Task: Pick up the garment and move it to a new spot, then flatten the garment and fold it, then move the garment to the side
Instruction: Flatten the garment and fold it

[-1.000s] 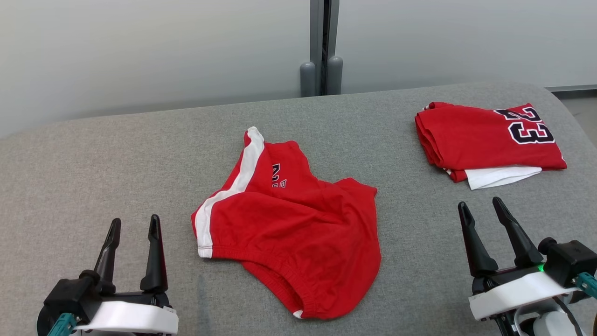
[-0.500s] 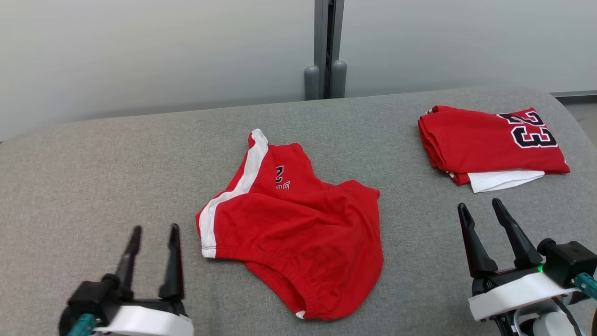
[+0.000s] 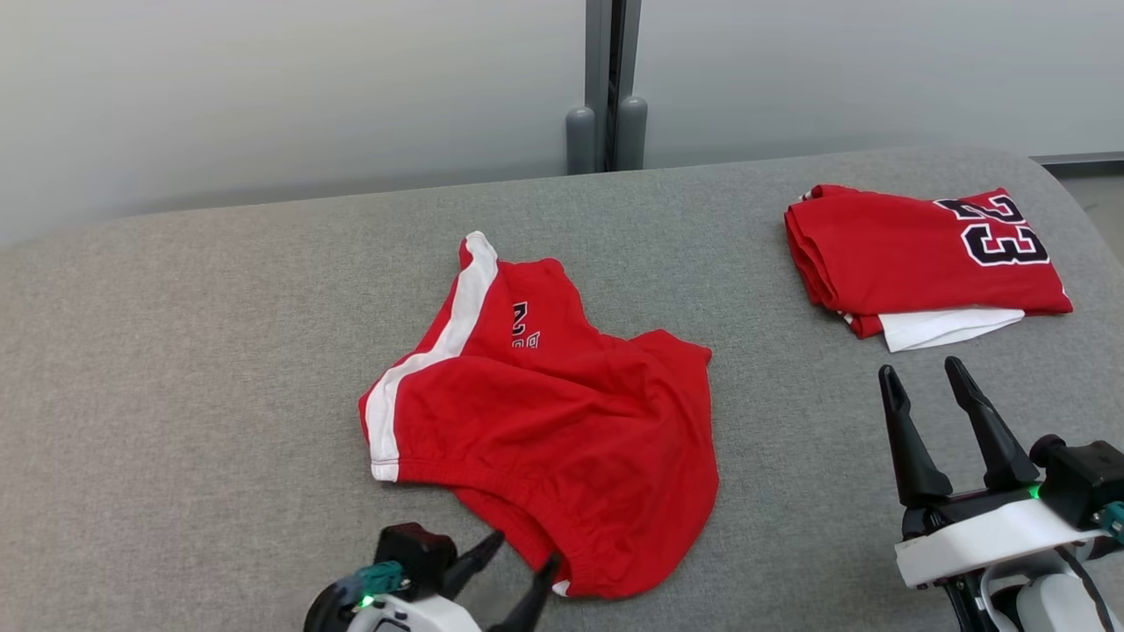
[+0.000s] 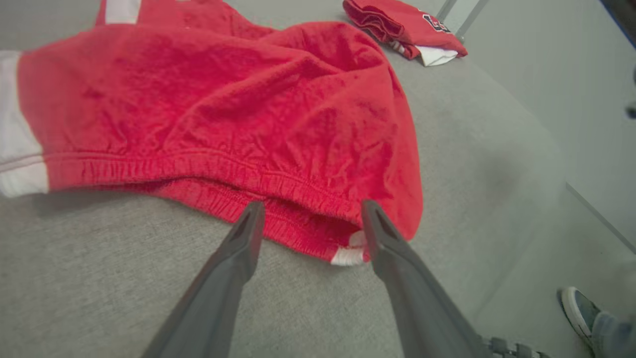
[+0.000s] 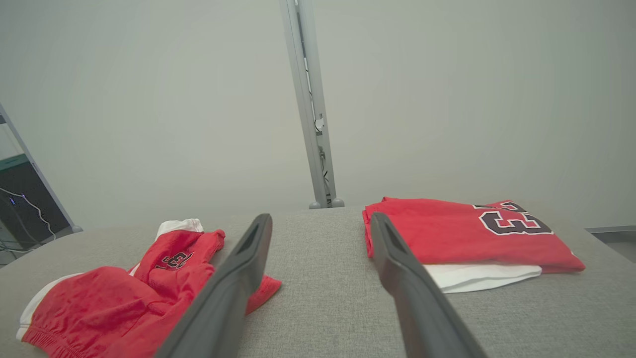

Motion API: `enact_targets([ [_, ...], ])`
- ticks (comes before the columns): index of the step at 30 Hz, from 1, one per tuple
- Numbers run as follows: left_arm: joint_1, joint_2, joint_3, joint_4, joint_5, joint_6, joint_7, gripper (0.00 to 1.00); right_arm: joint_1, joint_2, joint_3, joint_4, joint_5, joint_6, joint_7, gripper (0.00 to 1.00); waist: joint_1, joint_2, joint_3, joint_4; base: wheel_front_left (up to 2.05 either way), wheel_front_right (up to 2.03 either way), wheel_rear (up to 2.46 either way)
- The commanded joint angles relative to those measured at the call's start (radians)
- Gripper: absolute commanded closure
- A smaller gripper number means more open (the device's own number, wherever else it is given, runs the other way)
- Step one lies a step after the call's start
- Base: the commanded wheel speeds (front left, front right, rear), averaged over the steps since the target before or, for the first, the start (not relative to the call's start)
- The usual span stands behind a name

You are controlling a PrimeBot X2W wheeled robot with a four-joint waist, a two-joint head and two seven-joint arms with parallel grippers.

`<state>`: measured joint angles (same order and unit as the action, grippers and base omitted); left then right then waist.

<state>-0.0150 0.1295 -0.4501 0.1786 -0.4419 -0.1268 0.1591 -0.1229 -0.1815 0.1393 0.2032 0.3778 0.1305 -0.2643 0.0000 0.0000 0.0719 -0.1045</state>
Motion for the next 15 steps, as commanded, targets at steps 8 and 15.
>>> enact_targets([
  [8,-0.075,0.131,-0.207,-0.063,-0.112,-0.004,0.087,0.0,-0.018,-0.001,-0.013,-0.012,-0.006,0.001,-0.001,0.0,0.0,0.0,0.023,-0.023,0.0,0.0,0.0],
  [15,-0.145,0.159,-0.296,-0.008,-0.141,-0.004,0.073,0.0,-0.031,0.007,-0.013,-0.014,-0.009,0.001,-0.001,0.0,0.0,0.0,0.044,-0.033,0.0,0.0,0.0],
])
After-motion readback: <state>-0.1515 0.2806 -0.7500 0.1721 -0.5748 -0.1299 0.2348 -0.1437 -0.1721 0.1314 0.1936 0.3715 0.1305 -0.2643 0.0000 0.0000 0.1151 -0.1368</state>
